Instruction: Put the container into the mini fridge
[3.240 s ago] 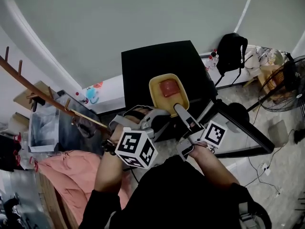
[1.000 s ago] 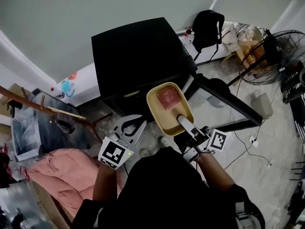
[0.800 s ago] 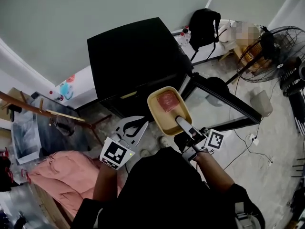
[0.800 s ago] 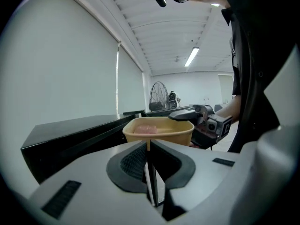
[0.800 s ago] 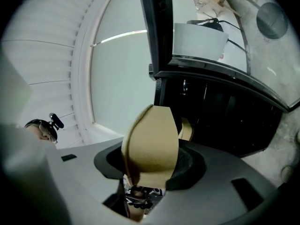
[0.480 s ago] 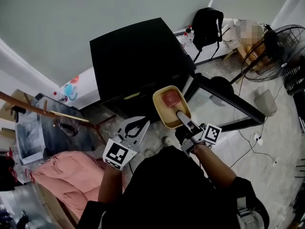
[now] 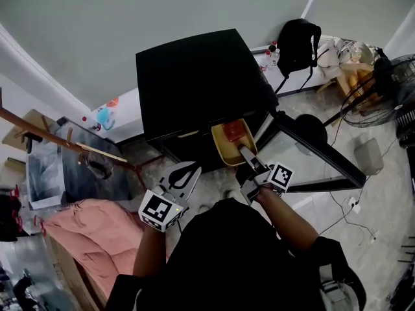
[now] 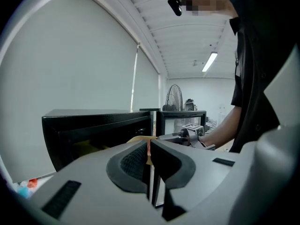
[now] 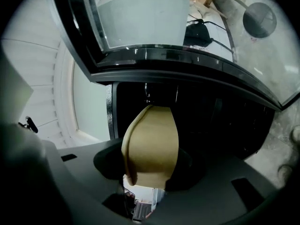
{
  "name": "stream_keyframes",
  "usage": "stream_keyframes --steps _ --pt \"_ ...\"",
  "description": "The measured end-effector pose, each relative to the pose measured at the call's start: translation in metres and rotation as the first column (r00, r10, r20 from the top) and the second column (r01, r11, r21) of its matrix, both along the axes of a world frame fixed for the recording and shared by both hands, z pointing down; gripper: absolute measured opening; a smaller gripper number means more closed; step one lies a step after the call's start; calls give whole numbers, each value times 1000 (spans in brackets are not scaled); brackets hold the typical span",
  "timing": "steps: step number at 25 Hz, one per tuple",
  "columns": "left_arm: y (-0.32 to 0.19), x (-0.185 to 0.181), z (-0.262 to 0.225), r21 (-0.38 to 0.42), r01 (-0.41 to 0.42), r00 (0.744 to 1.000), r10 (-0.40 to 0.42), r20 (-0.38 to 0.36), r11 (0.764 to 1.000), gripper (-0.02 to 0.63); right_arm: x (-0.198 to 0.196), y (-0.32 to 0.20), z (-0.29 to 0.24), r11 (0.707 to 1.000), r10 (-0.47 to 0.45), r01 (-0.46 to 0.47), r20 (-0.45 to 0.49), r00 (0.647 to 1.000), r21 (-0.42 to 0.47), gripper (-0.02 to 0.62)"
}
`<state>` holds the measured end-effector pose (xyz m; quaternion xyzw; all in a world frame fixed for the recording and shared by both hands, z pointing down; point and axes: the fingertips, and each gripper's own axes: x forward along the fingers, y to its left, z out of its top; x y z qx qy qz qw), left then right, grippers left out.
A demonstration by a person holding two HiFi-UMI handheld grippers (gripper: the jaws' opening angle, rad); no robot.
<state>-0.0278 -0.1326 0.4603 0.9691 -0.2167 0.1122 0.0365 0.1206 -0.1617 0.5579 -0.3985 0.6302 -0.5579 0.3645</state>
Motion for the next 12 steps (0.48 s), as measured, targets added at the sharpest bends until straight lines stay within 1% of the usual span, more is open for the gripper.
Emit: stream_keyframes --steps 3,6,9,12 --pt "-4 -1 3 16 7 1000 -7 29 1000 35 0 -16 4 1000 0 0 9 1000 -13 206" --pt "-7 -1 8 -2 32 999 -32 30 999 35 0 -30 8 1000 1 0 27 1000 -18 206" --pt "-7 0 6 -13 26 999 -25 36 1000 35 -3 -44 11 1000 -4 6 43 999 -27 206" --pt "-8 -2 8 -9 31 998 -31 48 999 35 -5 -57 13 999 -15 16 39 999 -31 206"
